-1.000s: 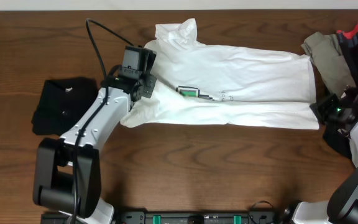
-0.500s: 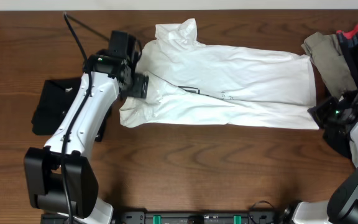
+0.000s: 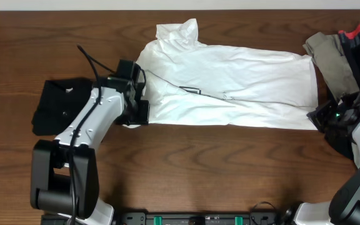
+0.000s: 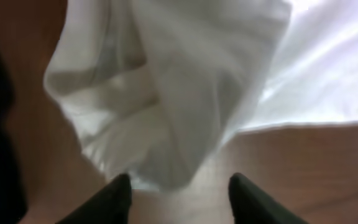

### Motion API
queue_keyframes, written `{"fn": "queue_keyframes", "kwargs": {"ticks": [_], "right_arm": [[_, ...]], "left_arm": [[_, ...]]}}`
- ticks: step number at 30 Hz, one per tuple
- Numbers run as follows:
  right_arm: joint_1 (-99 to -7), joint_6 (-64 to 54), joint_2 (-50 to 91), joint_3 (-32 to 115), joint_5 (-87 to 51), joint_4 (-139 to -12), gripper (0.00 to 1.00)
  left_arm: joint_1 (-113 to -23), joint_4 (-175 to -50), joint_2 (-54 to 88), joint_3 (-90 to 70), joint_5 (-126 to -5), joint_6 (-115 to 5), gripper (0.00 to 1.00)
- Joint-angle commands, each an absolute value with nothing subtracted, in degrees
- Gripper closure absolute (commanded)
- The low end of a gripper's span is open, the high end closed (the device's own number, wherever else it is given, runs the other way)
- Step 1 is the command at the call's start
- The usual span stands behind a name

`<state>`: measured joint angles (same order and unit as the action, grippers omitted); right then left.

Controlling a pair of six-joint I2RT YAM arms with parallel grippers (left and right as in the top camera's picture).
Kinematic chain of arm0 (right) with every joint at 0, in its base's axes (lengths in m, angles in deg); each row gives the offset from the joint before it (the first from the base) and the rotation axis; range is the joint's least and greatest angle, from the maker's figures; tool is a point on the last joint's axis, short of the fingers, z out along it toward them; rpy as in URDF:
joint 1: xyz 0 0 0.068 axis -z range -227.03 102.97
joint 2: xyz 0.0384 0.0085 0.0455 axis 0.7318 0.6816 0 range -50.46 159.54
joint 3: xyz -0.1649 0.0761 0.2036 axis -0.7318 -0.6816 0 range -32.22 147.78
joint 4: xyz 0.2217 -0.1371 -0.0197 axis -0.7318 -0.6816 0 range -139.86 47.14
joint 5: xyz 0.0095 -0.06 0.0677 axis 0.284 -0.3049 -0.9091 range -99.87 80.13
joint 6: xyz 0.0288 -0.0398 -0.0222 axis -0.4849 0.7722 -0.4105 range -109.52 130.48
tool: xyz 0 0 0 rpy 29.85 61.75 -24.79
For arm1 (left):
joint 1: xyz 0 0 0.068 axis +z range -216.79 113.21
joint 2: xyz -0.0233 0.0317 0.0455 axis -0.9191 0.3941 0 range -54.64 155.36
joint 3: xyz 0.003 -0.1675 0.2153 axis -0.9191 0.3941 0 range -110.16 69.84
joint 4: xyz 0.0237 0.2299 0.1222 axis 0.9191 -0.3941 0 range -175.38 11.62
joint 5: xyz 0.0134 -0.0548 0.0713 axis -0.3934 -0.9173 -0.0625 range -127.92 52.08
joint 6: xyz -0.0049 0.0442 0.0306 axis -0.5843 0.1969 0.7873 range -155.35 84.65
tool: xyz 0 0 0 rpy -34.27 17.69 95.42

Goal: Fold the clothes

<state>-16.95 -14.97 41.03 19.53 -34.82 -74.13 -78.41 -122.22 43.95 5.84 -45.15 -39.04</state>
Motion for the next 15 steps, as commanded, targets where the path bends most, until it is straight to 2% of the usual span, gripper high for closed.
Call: {"fn": "queue_keyframes", "kwargs": {"ticks": [1,3,4,7,15], "right_arm": [[-17.87,-14.12,41.33,20.6,-34.71,-74.35,0.92],[-17.87,-14.12,41.33,20.6,-34.71,-74.61,0.92],[-17.87,-14.12,41.33,20.6,-34.71,-74.66,0.92],[-17.87,-14.12,41.33,20.6,-34.71,-74.85,0.92],[-17.87,-12.55,41.31,20.6,-34.21,-76.62,0.92]], "left_arm": [[-78.08,-119.09,44.23,8.13,-42.37,-36.24,0.75],[-77.62,-117.87,44.23,8.68,-39.57,-36.24,0.9],[-77.25,-117.84,44.23,8.7,-37.98,-36.24,0.94],[-75.19,-116.99,44.23,8.7,-34.11,-36.26,0.94],[-70.08,-111.86,44.27,8.7,-34.26,-36.5,0.94]]}}
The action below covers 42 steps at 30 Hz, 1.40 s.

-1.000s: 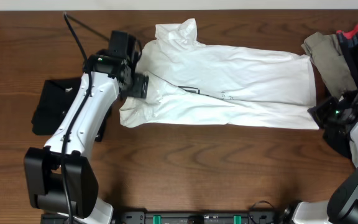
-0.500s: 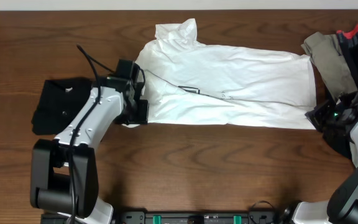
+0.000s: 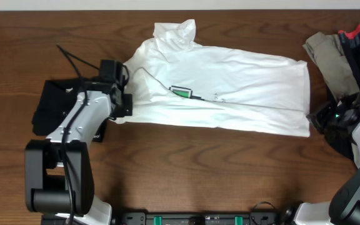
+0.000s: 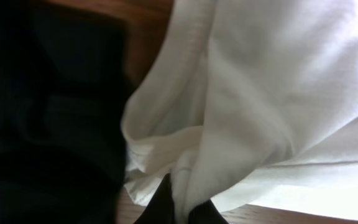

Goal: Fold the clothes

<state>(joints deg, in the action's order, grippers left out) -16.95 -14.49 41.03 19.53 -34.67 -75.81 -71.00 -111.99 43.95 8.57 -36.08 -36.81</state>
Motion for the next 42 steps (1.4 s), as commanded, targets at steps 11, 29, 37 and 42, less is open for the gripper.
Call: {"fn": "queue_keyframes", "kwargs": {"ticks": [11,29,37,42], "right_arm": [[-19.66,-11.56,41.33,19.9,-18.67,-86.83,0.6],[-23.31,-8.18,41.73,16.34,-32.11,-77.1,0.66],[-25.78,-12.24,42.05,11.75,-28.97,-72.67,0.61],[-25.78,-12.7,42.14,10.39,-28.35,-71.05,0.61]], "left_arm": [[-70.01,-111.92,44.27,8.7,-35.99,-36.5,0.91],[-70.01,-112.12,44.27,8.7,-35.97,-36.5,0.9],[-70.01,-112.12,44.27,8.7,-35.97,-36.5,0.89],[-70.01,-112.12,44.27,8.7,-35.97,-36.5,0.89]]}}
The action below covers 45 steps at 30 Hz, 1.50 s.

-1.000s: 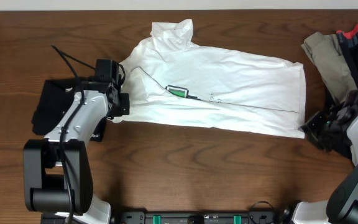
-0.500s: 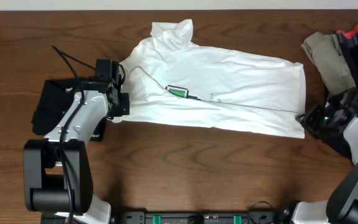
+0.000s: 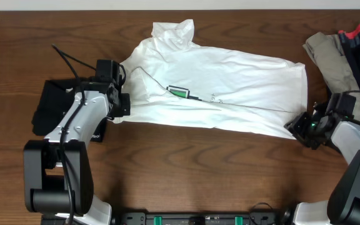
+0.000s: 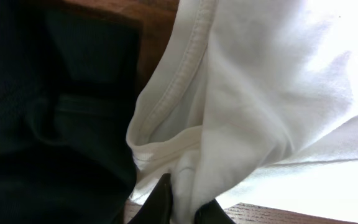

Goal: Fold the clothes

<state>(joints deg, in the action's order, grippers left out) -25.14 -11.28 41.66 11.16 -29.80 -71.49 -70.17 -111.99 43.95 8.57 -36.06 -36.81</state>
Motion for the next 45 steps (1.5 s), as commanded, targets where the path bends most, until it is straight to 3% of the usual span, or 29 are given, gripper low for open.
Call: {"fn": "queue_keyframes", "kwargs": {"ticks": [1,4,7,8,15,30,31,32,34,35,39,45], "right_arm": [[-25.76,-12.92,42.14,10.39,-28.05,-70.85,0.63],[-25.73,-14.01,42.14,10.39,-27.65,-69.76,0.74],[-25.71,-15.69,42.14,10.42,-27.72,-68.1,0.96],[-25.69,-15.96,42.14,10.42,-28.11,-67.6,0.99],[-25.25,-18.32,42.14,10.59,-35.68,-60.69,0.99],[-24.99,-24.87,42.14,10.59,-35.61,-44.6,0.99],[-24.99,-24.87,42.14,10.59,-35.61,-43.77,0.98],[-24.99,-24.87,42.14,10.59,-35.61,-43.09,0.9],[-24.93,-24.81,42.14,10.59,-35.63,-42.61,0.55],[-24.8,-24.5,42.14,10.59,-35.89,-42.88,0.44],[-23.09,-20.68,42.12,10.59,-38.04,-46.53,0.42],[-17.76,-11.02,42.03,11.4,-40.42,-62.92,0.52]], "left_arm": [[-70.01,-112.12,44.27,8.7,-35.97,-36.5,0.89],[-70.01,-112.12,44.27,8.7,-35.97,-36.5,0.89],[-70.01,-112.12,44.27,8.7,-35.97,-36.5,0.89],[-70.01,-112.12,44.27,8.7,-35.97,-36.5,0.89],[-70.01,-112.12,44.27,8.7,-35.95,-36.48,0.89],[-70.01,-112.1,44.27,8.7,-35.95,-36.46,0.89],[-70.01,-112.1,44.27,8.7,-35.95,-36.46,0.89],[-70.01,-112.1,44.27,8.7,-35.95,-36.46,0.89],[-70.01,-112.1,44.27,8.7,-35.95,-36.46,0.89],[-70.01,-112.1,44.27,8.7,-35.95,-36.46,0.89],[-70.01,-112.14,44.27,8.7,-35.95,-36.46,0.88],[-70.01,-112.36,44.27,8.7,-35.95,-36.41,0.85]]}}
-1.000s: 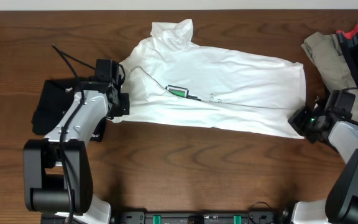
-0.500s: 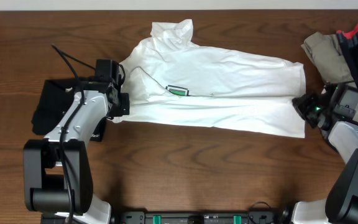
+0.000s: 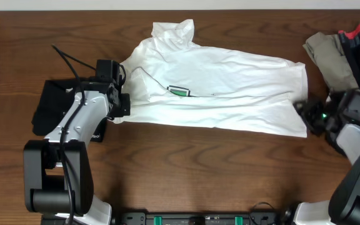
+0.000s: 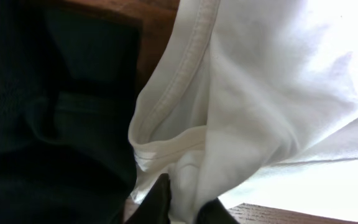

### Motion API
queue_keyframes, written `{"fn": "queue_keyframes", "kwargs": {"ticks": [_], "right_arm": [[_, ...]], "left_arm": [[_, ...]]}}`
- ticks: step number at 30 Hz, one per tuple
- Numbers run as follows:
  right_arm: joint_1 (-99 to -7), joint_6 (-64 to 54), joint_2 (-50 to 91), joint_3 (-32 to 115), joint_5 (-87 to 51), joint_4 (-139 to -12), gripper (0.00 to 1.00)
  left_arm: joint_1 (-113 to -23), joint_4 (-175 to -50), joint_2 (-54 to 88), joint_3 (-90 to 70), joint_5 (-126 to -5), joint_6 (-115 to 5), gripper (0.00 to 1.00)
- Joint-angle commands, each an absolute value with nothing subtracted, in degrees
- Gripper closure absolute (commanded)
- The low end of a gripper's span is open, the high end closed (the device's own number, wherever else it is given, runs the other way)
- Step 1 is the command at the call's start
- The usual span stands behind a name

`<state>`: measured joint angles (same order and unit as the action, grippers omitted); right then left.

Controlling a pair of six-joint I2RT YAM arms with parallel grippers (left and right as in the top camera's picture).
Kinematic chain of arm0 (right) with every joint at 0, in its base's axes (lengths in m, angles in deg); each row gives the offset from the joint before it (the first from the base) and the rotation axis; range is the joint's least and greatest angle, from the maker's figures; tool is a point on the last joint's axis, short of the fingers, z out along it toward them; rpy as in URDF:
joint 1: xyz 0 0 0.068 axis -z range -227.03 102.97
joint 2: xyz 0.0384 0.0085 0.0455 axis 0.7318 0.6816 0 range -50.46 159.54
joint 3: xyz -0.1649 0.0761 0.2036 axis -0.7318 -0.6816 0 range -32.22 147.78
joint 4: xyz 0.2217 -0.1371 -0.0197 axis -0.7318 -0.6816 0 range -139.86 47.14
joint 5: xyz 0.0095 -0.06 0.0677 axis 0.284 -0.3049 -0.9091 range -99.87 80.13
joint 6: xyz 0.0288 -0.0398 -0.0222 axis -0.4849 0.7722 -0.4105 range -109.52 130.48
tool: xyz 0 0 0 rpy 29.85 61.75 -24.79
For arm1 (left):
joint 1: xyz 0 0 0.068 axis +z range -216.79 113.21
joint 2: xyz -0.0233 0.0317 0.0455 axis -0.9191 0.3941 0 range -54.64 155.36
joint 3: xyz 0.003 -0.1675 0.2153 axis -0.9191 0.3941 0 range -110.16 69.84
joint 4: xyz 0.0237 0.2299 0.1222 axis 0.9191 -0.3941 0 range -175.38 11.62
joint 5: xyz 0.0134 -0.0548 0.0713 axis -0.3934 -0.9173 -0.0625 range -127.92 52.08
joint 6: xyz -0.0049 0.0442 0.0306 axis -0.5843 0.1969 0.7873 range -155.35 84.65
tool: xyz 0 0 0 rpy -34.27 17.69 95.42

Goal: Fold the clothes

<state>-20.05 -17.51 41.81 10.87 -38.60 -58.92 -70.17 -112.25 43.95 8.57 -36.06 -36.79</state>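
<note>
A white shirt point(image 3: 224, 94) lies stretched across the table, folded lengthwise, with a green label showing near its middle. My left gripper point(image 3: 121, 106) is at its left end, shut on a bunch of the white cloth point(image 4: 229, 112). In the left wrist view the cloth is pinched between the dark fingertips point(image 4: 160, 198) of that gripper point(image 4: 185, 208). My right gripper point(image 3: 306, 112) is at the shirt's right hem near the lower corner. Its jaws are too small and dark to read.
A folded black garment point(image 3: 54, 106) lies at the left, right beside the left gripper. A pile of grey, dark and red clothes point(image 3: 341, 50) sits at the right edge, behind the right arm. Bare wood runs along the table's front.
My right gripper has moved from the table just off the shirt's lower right corner up to the right hem. The left gripper and its hold are unchanged.
My left gripper was open at the shirt's left end. Then it was shut on that cloth and the shirt lay further left, beside the black garment. The right gripper was at the clothes pile, then at the shirt's lower right corner, and now at its right hem.
</note>
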Motion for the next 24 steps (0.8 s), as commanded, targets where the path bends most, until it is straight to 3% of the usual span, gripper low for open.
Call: {"fn": "queue_keyframes", "kwargs": {"ticks": [1,7,15,18,21,24], "right_arm": [[-16.84,-9.42,42.01,11.53,-39.78,-65.96,0.53],[-15.55,-6.12,42.03,11.44,-29.07,-75.77,0.55],[-17.8,-9.27,42.21,9.19,-26.41,-69.61,0.54],[-17.98,-10.6,42.23,9.17,-27.79,-67.22,0.66],[-17.95,-10.91,42.23,9.19,-29.34,-66.63,0.94],[-17.43,-10.93,42.12,9.54,-25.95,-67.31,0.99]], "left_arm": [[-70.01,-112.34,44.27,8.7,-35.95,-36.24,0.85],[-70.01,-112.27,44.27,8.7,-35.92,-36.0,0.84],[-70.01,-112.12,44.27,8.7,-35.92,-36.0,0.84],[-70.01,-112.1,44.27,8.7,-35.92,-36.0,0.84],[-70.01,-112.18,44.27,8.7,-35.92,-36.0,0.86],[-70.01,-112.56,44.27,8.7,-35.92,-36.02,0.9]]}}
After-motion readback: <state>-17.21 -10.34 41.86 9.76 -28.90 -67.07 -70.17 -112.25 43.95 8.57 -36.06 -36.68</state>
